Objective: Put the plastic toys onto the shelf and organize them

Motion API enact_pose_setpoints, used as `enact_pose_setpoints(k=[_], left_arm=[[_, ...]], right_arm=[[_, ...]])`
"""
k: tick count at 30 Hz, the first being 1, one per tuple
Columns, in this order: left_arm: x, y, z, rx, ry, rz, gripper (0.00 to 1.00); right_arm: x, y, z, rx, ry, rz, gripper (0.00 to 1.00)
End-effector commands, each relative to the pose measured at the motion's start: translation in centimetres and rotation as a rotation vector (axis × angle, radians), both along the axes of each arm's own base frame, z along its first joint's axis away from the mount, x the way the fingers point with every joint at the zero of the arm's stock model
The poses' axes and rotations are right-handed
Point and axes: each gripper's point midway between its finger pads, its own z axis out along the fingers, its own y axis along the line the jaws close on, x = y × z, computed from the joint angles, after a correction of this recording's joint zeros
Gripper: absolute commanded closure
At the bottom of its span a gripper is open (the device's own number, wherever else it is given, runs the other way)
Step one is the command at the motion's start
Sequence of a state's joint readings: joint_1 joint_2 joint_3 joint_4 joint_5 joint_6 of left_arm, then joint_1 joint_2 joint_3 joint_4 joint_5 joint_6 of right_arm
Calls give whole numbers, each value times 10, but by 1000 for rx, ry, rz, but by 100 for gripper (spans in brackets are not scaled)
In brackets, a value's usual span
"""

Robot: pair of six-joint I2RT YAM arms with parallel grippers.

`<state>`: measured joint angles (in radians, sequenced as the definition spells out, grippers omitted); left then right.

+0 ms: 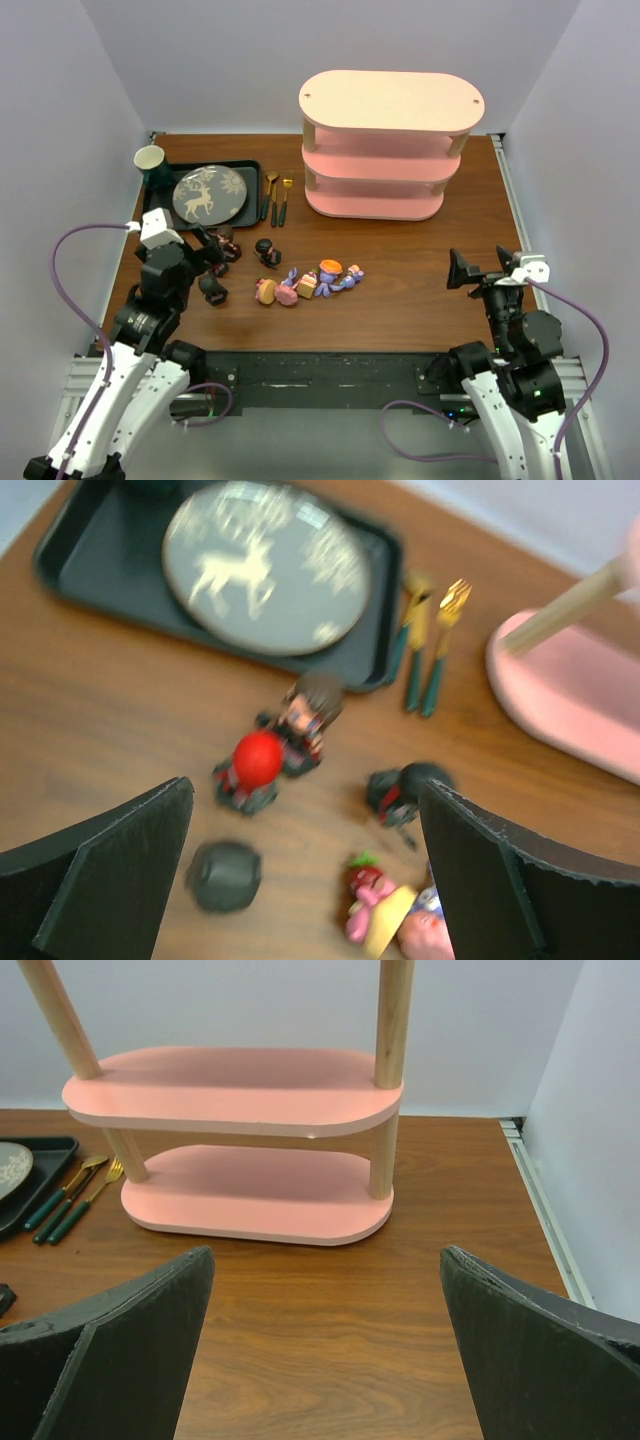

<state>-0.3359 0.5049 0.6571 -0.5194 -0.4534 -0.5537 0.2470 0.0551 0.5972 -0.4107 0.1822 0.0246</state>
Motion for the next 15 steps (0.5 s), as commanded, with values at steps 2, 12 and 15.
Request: enact_pose_setpoints(k=[2,12,15], left_arm=[[-23,17,-40,-64,184,164,0],[-26,19,-63,-118,229,238,0],[-26,17,-74,-120,271,247,0]], right_arm=[[-2,1,7,0,-40,9,1],[-4,0,9,7,-56,5,1],[-5,-1,10,7,-62,1,1]])
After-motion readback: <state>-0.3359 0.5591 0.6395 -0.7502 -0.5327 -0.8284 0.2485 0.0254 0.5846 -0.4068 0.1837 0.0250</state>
